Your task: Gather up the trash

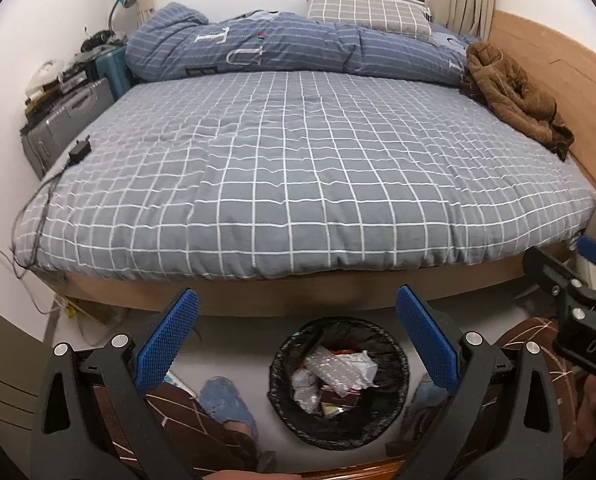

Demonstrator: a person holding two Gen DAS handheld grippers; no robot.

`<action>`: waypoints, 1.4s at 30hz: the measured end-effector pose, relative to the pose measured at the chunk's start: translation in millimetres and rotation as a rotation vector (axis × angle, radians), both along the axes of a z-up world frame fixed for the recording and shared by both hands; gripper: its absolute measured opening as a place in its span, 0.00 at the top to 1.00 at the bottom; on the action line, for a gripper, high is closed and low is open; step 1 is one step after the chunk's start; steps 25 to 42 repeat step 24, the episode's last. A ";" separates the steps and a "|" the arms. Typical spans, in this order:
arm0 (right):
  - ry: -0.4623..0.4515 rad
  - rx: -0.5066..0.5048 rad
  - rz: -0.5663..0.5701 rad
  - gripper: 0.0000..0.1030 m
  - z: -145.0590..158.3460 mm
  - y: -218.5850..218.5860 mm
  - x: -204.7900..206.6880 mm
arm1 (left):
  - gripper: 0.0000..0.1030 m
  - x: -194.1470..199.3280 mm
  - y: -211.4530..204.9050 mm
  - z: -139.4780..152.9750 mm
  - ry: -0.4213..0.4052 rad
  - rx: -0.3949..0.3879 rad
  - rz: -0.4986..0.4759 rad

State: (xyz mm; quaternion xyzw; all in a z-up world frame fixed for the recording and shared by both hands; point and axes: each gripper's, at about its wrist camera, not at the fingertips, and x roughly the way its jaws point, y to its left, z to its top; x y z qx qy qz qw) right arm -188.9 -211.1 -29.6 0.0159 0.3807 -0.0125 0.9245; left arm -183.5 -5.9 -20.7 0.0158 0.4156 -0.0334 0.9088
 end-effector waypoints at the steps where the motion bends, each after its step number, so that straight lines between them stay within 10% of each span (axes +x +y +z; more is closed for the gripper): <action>1: 0.001 0.000 0.001 0.07 -0.1 0.8 0.3 | 0.06 0.4 0.9 -0.1 0.004 -0.008 0.002; 42: 0.007 0.020 0.014 0.07 -1.9 1.5 2.7 | 0.06 1.0 0.7 -1.9 0.001 -0.001 0.007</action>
